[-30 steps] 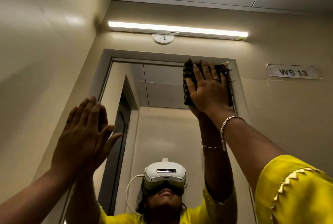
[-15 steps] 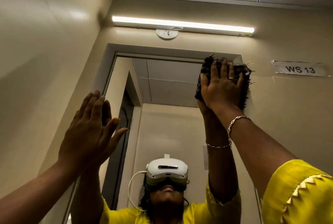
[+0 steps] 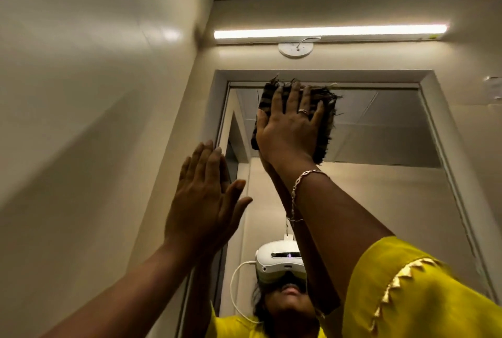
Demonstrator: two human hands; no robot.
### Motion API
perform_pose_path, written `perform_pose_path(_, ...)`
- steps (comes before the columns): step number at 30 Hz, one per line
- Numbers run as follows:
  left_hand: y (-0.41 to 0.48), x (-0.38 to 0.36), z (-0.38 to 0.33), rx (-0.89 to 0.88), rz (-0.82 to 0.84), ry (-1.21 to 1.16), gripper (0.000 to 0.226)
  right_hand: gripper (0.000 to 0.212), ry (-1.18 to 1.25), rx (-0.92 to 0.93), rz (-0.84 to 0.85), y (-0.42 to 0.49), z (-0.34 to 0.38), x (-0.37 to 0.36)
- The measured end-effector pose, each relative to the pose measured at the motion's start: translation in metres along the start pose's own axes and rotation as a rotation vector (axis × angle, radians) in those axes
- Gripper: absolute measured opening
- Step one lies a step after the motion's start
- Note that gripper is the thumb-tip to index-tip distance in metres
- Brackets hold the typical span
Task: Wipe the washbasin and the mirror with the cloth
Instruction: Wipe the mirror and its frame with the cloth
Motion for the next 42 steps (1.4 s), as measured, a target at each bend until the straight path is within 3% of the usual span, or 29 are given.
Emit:
perform_pose_path(6, 0.001, 0.004, -0.002, 0.012, -0.017, -0.028, 0.073, 0.057, 0.034, 0.049, 0.034, 0.002, 0.033, -0.011)
perform_pose_path(11, 0.003, 0.01, -0.004, 0.039, -0.035, -0.142, 0.088, 0.057, 0.026, 0.14, 0.11, 0.0, 0.059, -0.024)
perform_pose_path(19, 0.003, 0.009, -0.003, 0.019, 0.017, -0.018, 0.088, 0.057, 0.023, 0.244, 0.124, -0.01, 0.052, -0.017)
perform_pose_path(24, 0.001, 0.005, -0.004, -0.028, 0.041, 0.106, 0.083, 0.057, 0.03, 0.239, 0.1, -0.016, 0.021, -0.002)
perform_pose_path(42, 0.0, -0.011, 0.006, -0.011, 0.094, 0.146, 0.093, 0.064, -0.114, 0.014, 0.02, -0.017, -0.159, 0.068)
Point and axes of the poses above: each hand's wrist, its own y-axis towards the middle knuckle, its own x-axis out of the back of the hand, z = x × y, the point moved 7 cm from there along y, towards the middle knuckle, and after that the axes turned 9 degrees about y, right-handed, at the moved point
